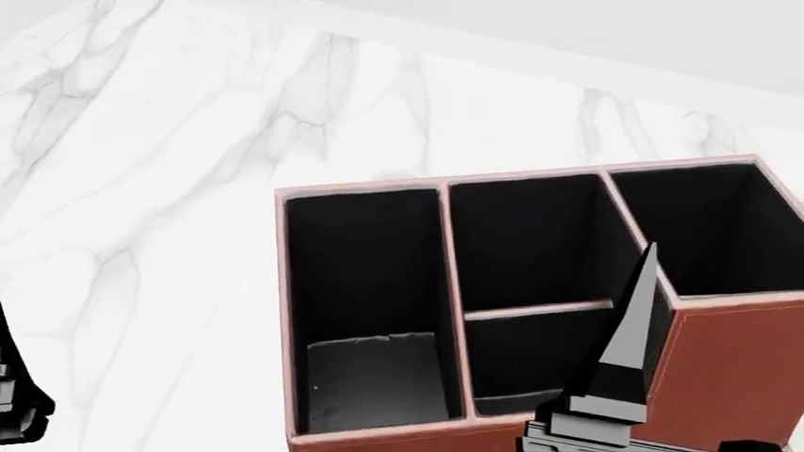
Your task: Pick up the book and place it in the left compartment of the caddy.
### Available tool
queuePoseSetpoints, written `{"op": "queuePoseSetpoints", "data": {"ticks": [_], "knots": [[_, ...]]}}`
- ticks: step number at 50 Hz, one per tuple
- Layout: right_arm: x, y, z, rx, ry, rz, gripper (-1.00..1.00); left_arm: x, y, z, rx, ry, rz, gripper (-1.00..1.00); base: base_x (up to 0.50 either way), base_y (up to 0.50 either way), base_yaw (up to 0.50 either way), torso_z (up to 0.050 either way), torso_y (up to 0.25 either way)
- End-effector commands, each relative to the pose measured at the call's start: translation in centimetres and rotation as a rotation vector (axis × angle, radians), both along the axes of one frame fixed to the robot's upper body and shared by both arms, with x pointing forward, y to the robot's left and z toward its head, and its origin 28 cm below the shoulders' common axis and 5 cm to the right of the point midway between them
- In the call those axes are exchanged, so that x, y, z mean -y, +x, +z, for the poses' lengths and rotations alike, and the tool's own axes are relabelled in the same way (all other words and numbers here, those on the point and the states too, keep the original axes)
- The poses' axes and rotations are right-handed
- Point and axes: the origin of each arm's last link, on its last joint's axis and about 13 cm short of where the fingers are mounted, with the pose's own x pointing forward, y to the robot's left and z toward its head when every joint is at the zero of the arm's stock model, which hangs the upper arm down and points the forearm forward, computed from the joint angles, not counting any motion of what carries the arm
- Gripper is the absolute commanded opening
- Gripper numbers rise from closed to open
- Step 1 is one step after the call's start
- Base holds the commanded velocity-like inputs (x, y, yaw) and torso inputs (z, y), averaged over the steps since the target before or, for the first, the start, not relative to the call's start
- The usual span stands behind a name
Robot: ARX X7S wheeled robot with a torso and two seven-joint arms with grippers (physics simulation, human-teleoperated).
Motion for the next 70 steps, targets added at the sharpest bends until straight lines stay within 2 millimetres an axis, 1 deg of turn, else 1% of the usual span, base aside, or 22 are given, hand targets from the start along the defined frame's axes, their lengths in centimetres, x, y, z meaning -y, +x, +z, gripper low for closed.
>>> {"op": "queuePoseSetpoints", "data": {"ticks": [1, 13, 18, 22, 29, 34, 35, 36, 38, 39, 41, 43, 44, 45, 48, 63, 70], "knots": [[0.2, 0.0, 0.1, 0.007, -0.009, -0.016, 1.0, -1.9, 2.2, 1.8, -0.037, -0.078, 0.033, 1.0, 0.0, 0.0, 0.0, 0.0, 0.0], [0.2, 0.0, 0.1, 0.006, -0.012, -0.019, 1.0, -4.0, 4.2, 2.2, -0.083, -0.092, 0.074, 1.0, 0.0, 0.0, 0.0, 0.0, 0.0], [0.3, 0.0, 0.2, 0.007, -0.012, -0.019, 1.0, -4.7, 5.3, 1.8, -0.128, -0.103, 0.083, 1.0, 0.0, 0.0, 0.0, 0.0, 0.0], [0.2, 0.0, 0.1, 0.007, -0.014, -0.018, 1.0, -5.1, 5.9, 1.8, -0.162, -0.103, 0.098, 1.0, 0.0, 0.0, 0.0, 0.0, 0.0], [0.2, -0.1, 0.2, 0.004, -0.015, -0.019, 1.0, -5.7, 7.4, 1.7, -0.233, -0.137, 0.081, 1.0, 0.0, 0.0, 0.0, 0.0, 0.0], [0.2, -0.1, 0.1, 0.002, -0.016, -0.019, 1.0, -6.1, 8.0, 2.0, -0.251, -0.178, 0.089, 1.0, 0.0, 0.0, 0.0, 0.0, 0.0], [0.1, -0.1, 0.1, 0.002, -0.017, -0.018, 1.0, -6.4, 8.5, 2.6, -0.285, -0.211, 0.083, 1.0, 0.0, 0.0, 0.0, 0.0, 0.0], [0.1, -0.1, 0.1, 0.002, -0.017, -0.018, 1.0, -6.4, 8.6, 2.6, -0.287, -0.221, 0.076, 1.0, 0.0, 0.0, 0.0, 0.0, 0.0], [0.2, -0.1, 0.1, 0.002, -0.017, -0.018, 1.0, -6.6, 9.0, 2.5, -0.306, -0.239, 0.065, 1.0, 0.0, 0.0, 0.0, 0.0, 0.0], [0.2, -0.1, 0.1, 0.002, -0.017, -0.019, 1.0, -6.7, 9.2, 1.9, -0.306, -0.24, 0.057, 1.0, 0.0, 0.0, 0.0, 0.0, 0.0], [0.2, -0.1, 0.2, 0.004, -0.018, -0.02, 1.0, -6.7, 9.5, 2.5, -0.315, -0.249, 0.05, 1.0, 0.0, 0.0, 0.0, 0.0, 0.0], [0.2, -0.1, 0.2, 0.004, -0.019, -0.019, 1.0, -6.9, 9.9, 2.3, -0.329, -0.258, 0.044, 1.0, 0.0, 0.0, 0.0, 0.0, 0.0], [0.2, -0.1, 0.2, 0.004, -0.019, -0.018, 1.0, -7.0, 10.0, 1.7, -0.33, -0.258, 0.045, 1.0, 0.0, 0.0, 0.0, 0.0, 0.0], [0.2, -0.1, 0.2, 0.003, -0.02, -0.019, 1.0, -7.0, 10.1, 2.2, -0.34, -0.252, 0.049, 1.0, 0.0, 0.0, 0.0, 0.0, 0.0], [0.2, -0.1, 0.2, 0.002, -0.018, -0.02, 1.0, -7.3, 10.6, 1.2, -0.371, -0.248, 0.059, 1.0, 0.0, 0.0, 0.0, 0.0, 0.0], [0.2, 0.0, 0.2, -0.006, -0.02, -0.015, 1.0, -8.6, 12.6, 0.6, -0.442, -0.258, 0.111, 1.0, 0.0, 0.0, 0.0, 0.0, 0.0], [0.2, 0.0, 0.0, -0.006, -0.018, -0.016, 1.0, -9.0, 13.2, 0.5, -0.469, -0.283, 0.113, 1.0, 0.0, 0.0, 0.0, 0.0, 0.0]]}}
